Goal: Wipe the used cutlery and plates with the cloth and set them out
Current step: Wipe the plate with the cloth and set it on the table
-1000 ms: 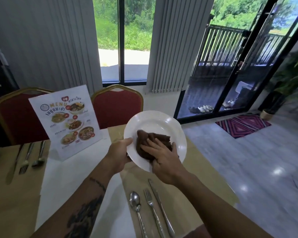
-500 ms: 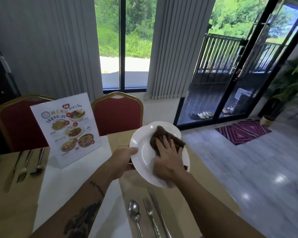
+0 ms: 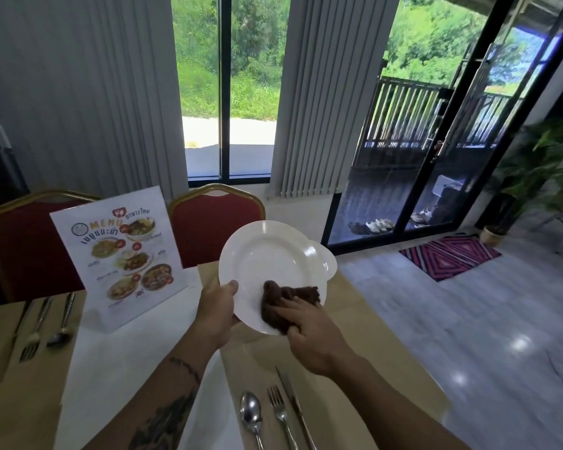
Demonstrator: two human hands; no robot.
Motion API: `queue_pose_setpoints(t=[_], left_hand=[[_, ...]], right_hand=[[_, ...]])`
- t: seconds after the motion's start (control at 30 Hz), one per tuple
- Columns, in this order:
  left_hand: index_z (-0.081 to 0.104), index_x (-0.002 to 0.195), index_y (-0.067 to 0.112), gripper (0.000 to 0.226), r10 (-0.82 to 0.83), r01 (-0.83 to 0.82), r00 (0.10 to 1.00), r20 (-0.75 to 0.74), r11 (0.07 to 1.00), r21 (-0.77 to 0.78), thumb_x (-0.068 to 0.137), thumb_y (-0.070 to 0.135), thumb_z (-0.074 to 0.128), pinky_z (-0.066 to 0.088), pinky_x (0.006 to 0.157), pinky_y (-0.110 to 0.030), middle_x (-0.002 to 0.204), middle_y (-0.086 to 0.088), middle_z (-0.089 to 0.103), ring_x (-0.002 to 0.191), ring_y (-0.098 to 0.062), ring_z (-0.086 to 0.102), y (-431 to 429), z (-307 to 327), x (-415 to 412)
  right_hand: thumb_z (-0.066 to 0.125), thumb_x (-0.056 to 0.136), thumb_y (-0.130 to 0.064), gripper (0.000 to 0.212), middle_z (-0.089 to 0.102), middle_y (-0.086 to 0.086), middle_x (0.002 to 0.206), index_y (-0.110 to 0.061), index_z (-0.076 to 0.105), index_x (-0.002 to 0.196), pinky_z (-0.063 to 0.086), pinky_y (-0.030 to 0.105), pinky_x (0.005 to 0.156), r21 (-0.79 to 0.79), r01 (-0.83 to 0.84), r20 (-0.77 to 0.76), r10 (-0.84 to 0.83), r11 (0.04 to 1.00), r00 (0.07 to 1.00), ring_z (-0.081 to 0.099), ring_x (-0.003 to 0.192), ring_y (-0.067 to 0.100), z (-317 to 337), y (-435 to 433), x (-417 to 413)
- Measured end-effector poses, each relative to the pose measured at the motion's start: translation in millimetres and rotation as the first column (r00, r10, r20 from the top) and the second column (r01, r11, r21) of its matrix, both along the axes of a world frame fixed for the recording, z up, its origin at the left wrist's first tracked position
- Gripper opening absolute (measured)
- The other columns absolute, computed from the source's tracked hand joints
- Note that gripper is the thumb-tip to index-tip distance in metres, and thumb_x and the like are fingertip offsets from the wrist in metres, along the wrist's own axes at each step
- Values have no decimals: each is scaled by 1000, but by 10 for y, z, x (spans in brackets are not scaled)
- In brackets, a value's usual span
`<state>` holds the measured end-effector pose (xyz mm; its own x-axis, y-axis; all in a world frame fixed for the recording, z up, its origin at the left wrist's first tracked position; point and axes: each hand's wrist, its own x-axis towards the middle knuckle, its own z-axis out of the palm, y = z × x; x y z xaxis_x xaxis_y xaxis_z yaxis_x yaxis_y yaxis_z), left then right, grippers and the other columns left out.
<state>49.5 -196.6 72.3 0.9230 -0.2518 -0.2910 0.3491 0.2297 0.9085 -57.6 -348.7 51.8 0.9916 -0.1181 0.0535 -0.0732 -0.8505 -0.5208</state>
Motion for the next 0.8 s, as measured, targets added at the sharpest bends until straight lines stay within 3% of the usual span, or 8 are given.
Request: queue_pose_setpoints(t=[0.17, 0.33, 0.43, 0.57, 0.7, 0.8], left_hand=[[53, 124, 26, 29, -32, 32, 999, 22, 999, -19, 102, 9, 45, 56, 68, -37, 113, -2, 63, 98, -23, 61, 21, 36, -25], [58, 113, 20, 25, -232, 225, 971, 64, 969, 100, 97, 2, 51, 57, 65, -37, 103, -3, 68, 91, -25, 65, 111, 175, -81], [61, 108, 20, 22, -380, 365, 923, 63, 916, 168, 96, 3, 54, 59, 68, -38, 106, -8, 71, 94, -29, 68, 145, 235, -130], [62, 110, 21, 24, -375, 362, 923, 83, 922, 140, 95, 3, 55, 60, 77, -44, 108, -8, 72, 99, -31, 68, 166, 311, -110], [62, 110, 22, 27, -341, 330, 932, 124, 939, 101, 95, 1, 54, 59, 80, -46, 109, -6, 70, 102, -32, 66, 219, 376, -95], [62, 115, 22, 31, -294, 291, 948, 125, 956, 39, 95, 0, 53, 60, 74, -42, 109, -5, 71, 101, -31, 66, 241, 304, -162]], right_hand=[[26, 85, -30, 68, 28, -9, 166, -34, 43, 151, -3, 49, 126, -256, 136, 25, -134, 957, 991, 12, 155, 17, 146, -146, 96], [20, 89, -35, 71, 0, -3, 171, -35, 16, 160, -9, 58, 122, -291, 238, -2, -249, 927, 968, -7, 157, 29, 114, -243, 280], [31, 101, -32, 65, -10, -5, 170, -39, 6, 160, -7, 56, 125, -252, 169, 91, -150, 953, 984, -14, 156, 28, 164, -156, 422], [30, 101, -36, 64, -9, -8, 170, -42, 3, 159, -8, 53, 125, -167, 23, 183, 8, 986, 983, -14, 156, 22, 343, -25, 539], [35, 102, -37, 68, -14, -6, 170, -43, -1, 159, -9, 65, 120, -377, 141, 180, -77, 915, 981, -17, 155, 23, 372, -179, 555], [33, 97, -40, 65, -8, -1, 171, -41, 10, 159, 3, 64, 121, -386, 225, 192, -160, 895, 968, -11, 156, 27, 365, -297, 505]])
